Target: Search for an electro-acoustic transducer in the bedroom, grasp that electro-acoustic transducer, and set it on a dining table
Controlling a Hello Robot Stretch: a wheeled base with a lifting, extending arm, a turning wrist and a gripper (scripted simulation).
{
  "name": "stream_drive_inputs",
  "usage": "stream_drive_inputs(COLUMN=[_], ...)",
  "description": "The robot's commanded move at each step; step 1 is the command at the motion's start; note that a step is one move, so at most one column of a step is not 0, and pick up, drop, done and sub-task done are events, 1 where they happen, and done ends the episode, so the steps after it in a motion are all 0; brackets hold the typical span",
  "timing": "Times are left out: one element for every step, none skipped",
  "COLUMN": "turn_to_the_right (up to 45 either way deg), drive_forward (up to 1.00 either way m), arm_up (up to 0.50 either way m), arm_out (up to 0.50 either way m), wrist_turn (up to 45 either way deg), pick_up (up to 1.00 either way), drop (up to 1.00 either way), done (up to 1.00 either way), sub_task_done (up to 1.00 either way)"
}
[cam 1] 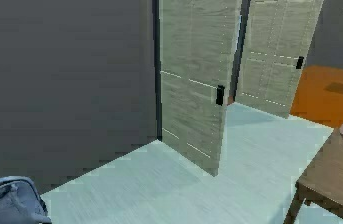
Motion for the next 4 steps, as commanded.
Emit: stream_drive_inputs(turn_to_the_right=[3.0,-45.0,-45.0,-42.0], drive_forward=[0.00,0.00,0.00,0.00], arm_up=[0.00,0.00,0.00,0.00], arm_out=[0.00,0.00,0.00,0.00], wrist_turn=[0.0,0.0,0.0,0.0], pick_up=[0.00,0.00,0.00,0.00], drop=[0.00,0.00,0.00,0.00], done=[0.00,0.00,0.00,0.00], sub_task_done=[0.00,0.00,0.00,0.00])
